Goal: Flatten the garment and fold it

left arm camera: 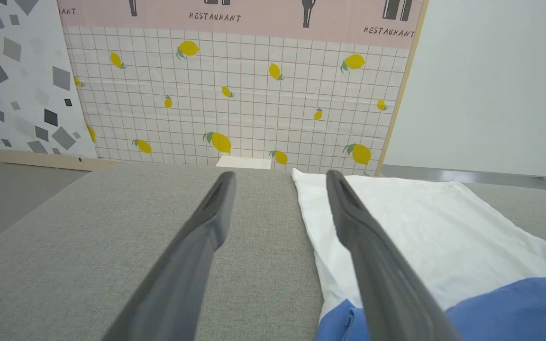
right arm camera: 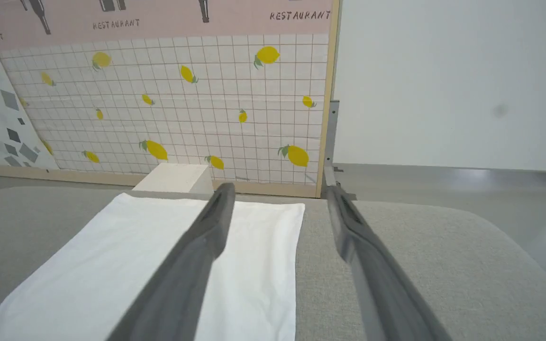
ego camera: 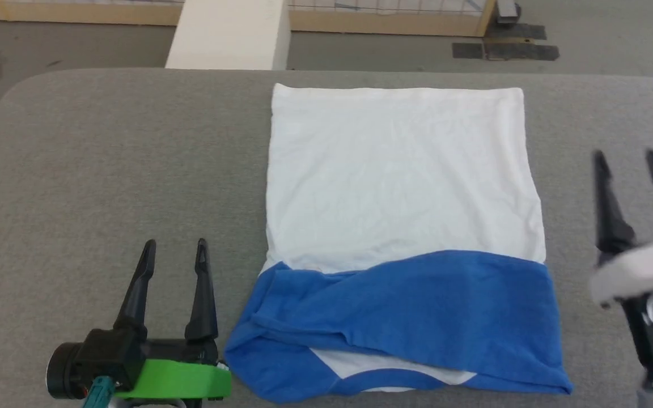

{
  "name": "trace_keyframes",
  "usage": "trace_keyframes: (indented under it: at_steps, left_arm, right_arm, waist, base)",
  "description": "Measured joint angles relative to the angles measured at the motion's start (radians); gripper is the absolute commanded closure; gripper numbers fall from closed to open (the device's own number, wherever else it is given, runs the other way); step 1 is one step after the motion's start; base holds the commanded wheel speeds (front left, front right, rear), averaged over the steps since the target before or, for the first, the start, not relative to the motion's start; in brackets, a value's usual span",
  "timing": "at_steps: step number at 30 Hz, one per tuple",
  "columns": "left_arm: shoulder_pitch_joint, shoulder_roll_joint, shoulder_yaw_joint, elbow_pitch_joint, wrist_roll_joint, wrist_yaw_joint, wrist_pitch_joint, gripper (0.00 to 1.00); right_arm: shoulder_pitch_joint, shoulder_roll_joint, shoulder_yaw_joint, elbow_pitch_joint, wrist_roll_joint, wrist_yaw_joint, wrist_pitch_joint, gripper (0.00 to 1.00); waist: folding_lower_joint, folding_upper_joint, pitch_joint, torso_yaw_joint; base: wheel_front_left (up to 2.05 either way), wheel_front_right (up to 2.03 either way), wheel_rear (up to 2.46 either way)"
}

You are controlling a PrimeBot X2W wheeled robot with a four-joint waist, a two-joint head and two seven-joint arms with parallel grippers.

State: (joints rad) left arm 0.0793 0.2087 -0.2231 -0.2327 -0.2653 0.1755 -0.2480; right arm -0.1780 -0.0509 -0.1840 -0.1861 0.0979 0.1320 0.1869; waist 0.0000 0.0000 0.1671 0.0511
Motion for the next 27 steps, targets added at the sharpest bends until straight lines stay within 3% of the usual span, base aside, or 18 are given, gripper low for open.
trace_keyframes:
  at_steps: [9,12,16,21,25,27]
  left_arm:
    - [-0.001,0.014,0.016,-0.004,0.0,0.01,0.002,0.0]
    - [-0.041,0.044,0.016,-0.01,0.0,-0.012,0.032,0.0]
    - [-0.196,0.133,0.024,-0.018,0.007,-0.076,0.125,0.0]
    - [-0.505,0.26,0.051,-0.021,0.005,-0.187,0.296,0.0]
    - [-0.825,0.341,0.035,0.074,-0.031,-0.269,0.486,0.0]
    - [-0.94,0.372,-0.015,0.117,-0.02,-0.286,0.557,0.0]
  right_arm:
    - [0.172,0.0,-0.053,-0.048,0.095,0.0,-0.065,0.0]
    - [0.173,0.0,-0.045,-0.052,0.096,0.0,-0.073,0.0]
    - [0.17,0.0,-0.034,-0.08,0.086,0.0,-0.071,0.0]
    - [0.128,0.0,-0.003,-0.116,0.081,0.0,-0.064,0.0]
    - [0.106,0.0,0.006,-0.139,0.08,0.0,-0.066,0.0]
    - [0.094,0.0,0.009,-0.15,0.081,0.0,-0.069,0.0]
  waist:
    - [0.0,0.0,0.012,-0.07]
    - [0.0,0.0,0.023,-0.085]
    - [0.0,0.0,0.056,-0.092]
    - [0.0,0.0,0.125,-0.091]
    - [0.0001,0.0,0.208,-0.09]
    - [0.0001,0.0,0.245,-0.09]
  base:
    - [0.0,0.0,0.0]
    - [0.0,0.0,0.0]
    - [0.0,0.0,0.0]
    - [0.0,0.0,0.0]
    - [0.0,0.0,0.0]
    - [0.0,0.0,0.0]
